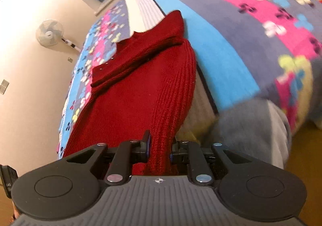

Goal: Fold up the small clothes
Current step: 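Lift the hem with both grippers and fold it up toward the collar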

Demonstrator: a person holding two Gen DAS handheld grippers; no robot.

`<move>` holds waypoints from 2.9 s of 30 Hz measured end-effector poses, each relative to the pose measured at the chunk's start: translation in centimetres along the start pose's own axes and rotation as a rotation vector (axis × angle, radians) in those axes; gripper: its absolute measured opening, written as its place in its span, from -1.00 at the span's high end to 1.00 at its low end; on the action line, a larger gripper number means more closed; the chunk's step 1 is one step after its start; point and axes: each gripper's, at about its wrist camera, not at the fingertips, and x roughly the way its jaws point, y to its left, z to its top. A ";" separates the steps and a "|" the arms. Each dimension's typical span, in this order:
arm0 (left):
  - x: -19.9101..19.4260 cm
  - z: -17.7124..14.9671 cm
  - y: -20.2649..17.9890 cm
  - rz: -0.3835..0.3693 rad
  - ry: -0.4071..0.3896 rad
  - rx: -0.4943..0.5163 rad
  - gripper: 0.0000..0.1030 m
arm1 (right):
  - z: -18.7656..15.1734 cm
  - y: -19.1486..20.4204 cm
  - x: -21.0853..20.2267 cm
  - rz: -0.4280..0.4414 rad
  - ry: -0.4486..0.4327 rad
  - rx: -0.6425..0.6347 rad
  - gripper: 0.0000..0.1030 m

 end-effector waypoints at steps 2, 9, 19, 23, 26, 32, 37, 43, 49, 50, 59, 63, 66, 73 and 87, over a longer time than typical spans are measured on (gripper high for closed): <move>-0.6 0.6 0.0 0.001 -0.009 -0.011 0.86 | 0.5 0.3 0.0 -0.013 0.017 0.015 0.67; -0.2 9.9 -1.7 -0.002 -0.057 0.036 0.86 | 8.9 2.8 2.8 -0.028 0.068 0.030 0.67; 10.6 34.1 2.1 0.108 -0.175 -0.158 0.74 | 30.8 4.7 18.5 -0.222 -0.001 0.173 0.24; 15.0 37.9 5.0 0.187 -0.160 -0.276 -0.22 | 32.4 2.5 21.2 -0.349 -0.127 0.188 -0.34; 15.6 37.6 5.0 0.251 -0.214 -0.201 -0.99 | 29.2 0.2 20.5 -0.255 -0.128 0.172 -0.43; 16.7 34.7 5.2 0.189 -0.186 -0.133 -0.99 | 24.6 -0.1 22.3 -0.292 -0.136 -0.012 -0.42; 17.3 33.2 1.7 0.233 -0.201 0.119 -0.99 | 25.9 2.8 24.6 -0.290 -0.188 -0.126 -0.35; 21.8 34.1 -0.3 0.241 -0.157 0.270 -0.64 | 26.5 4.4 27.0 -0.329 -0.179 -0.236 -0.26; 25.6 35.3 0.8 0.210 -0.091 0.240 -0.14 | 26.6 4.6 28.9 -0.371 -0.161 -0.280 -0.27; 25.5 35.4 0.9 0.212 -0.101 0.235 0.15 | 26.6 4.6 29.3 -0.382 -0.161 -0.291 -0.17; 16.4 35.5 0.2 0.102 -0.283 0.218 0.73 | 27.3 4.2 23.3 -0.315 -0.317 -0.220 0.87; 18.9 37.2 1.7 0.203 -0.282 0.189 0.72 | 28.4 2.3 23.8 -0.372 -0.316 -0.160 0.87; 23.7 37.9 4.2 0.255 -0.147 0.090 0.69 | 28.8 0.6 28.2 -0.430 -0.202 -0.141 0.87; 21.8 37.4 5.3 0.306 -0.233 0.068 -0.54 | 28.7 0.2 28.2 -0.417 -0.235 -0.158 0.38; 17.6 24.6 5.2 0.195 -0.030 0.058 -0.89 | 16.5 -0.5 19.2 -0.309 -0.144 -0.081 -0.26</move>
